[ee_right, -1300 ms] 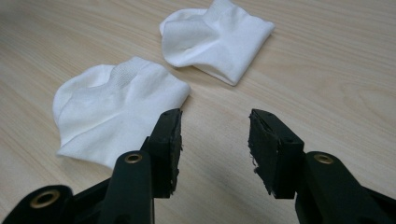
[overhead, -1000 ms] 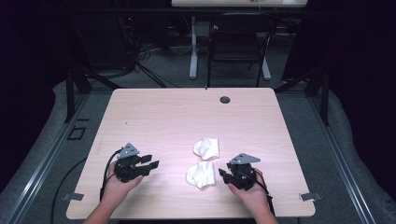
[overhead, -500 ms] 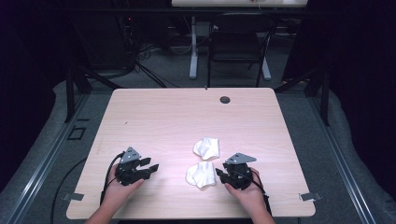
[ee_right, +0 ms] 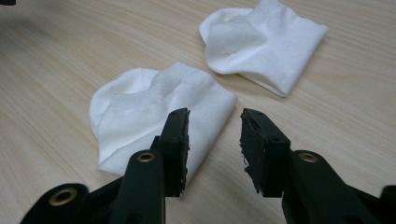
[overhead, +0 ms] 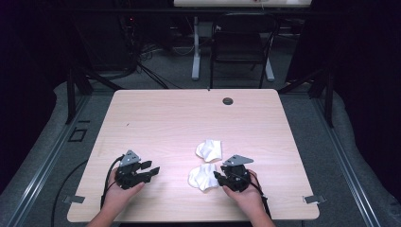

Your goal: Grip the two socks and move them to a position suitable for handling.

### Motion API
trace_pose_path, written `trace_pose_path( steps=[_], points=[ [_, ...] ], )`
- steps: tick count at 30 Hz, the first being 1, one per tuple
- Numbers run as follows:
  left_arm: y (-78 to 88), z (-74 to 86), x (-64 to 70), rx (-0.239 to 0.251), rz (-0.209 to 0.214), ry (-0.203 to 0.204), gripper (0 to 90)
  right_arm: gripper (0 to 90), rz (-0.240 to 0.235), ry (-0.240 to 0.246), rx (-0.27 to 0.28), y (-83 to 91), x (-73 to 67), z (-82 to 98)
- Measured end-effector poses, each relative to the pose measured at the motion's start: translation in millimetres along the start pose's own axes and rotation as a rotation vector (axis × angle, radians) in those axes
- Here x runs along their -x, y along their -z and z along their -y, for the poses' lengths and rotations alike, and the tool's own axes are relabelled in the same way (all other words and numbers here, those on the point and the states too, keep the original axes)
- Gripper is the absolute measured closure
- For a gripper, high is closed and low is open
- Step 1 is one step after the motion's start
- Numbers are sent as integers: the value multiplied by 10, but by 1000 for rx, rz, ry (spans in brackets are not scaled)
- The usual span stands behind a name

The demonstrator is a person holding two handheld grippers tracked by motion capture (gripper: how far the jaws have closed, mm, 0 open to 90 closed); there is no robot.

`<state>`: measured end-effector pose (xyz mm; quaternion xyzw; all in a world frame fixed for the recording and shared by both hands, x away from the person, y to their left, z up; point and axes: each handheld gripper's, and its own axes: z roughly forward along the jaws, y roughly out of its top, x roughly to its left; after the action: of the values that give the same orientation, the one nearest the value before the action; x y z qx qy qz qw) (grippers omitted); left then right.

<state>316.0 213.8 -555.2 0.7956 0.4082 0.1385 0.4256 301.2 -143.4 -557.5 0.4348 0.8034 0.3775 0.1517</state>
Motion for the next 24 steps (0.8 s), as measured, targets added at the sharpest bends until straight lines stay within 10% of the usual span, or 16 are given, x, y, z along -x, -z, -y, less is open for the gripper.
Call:
trace_pose_path(
  steps=[24],
  points=[
    [-43, -38, 108, -5, 15, -54, 555, 752, -1, 57, -95, -261, -209, -128]
  ],
)
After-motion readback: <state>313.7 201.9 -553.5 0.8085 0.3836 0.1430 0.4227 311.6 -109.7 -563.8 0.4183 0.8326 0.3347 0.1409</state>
